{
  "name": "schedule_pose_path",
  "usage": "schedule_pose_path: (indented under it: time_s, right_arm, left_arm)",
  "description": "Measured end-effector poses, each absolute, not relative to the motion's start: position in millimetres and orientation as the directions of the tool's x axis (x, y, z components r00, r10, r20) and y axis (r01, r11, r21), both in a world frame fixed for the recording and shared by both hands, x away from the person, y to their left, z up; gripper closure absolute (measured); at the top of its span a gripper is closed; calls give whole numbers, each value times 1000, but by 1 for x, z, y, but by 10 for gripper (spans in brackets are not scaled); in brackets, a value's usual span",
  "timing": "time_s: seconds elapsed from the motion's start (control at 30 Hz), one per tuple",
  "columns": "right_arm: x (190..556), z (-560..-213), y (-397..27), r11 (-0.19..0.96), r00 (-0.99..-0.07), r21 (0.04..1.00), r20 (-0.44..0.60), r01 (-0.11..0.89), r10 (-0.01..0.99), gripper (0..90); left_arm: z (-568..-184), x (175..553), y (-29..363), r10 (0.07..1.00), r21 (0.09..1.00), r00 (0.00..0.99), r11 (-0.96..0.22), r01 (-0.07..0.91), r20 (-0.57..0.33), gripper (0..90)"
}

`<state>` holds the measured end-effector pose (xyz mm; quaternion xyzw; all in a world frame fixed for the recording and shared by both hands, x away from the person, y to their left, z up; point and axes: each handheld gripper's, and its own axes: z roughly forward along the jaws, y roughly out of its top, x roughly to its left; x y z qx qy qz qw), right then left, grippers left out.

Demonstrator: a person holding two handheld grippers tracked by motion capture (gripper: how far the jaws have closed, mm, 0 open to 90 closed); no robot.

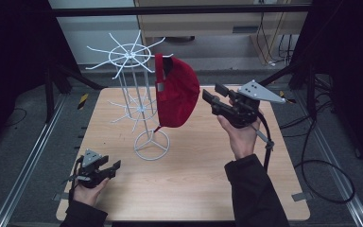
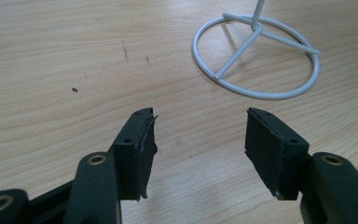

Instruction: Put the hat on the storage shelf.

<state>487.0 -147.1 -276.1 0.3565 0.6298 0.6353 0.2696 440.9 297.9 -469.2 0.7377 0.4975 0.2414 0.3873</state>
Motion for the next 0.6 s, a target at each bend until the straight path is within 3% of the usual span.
schedule_pose_path:
  time_s: [0.17, 0.27, 0.6]
  right_arm:
    - [477, -295, -164, -42, -575, 992, 103, 118, 812, 368]
    - [470, -327, -176, -8, -563, 985, 105, 173, 820, 310]
    - [459, -404, -205, 55, -525, 940, 138, 336, 840, 240]
  left_arm:
    - [-469, 441, 299, 922, 814, 386, -204, 544, -27, 410]
    - [-470, 441, 299, 922, 816, 387, -204, 541, -27, 388]
    - [-471, 443, 298, 911, 825, 411, -214, 524, -25, 320]
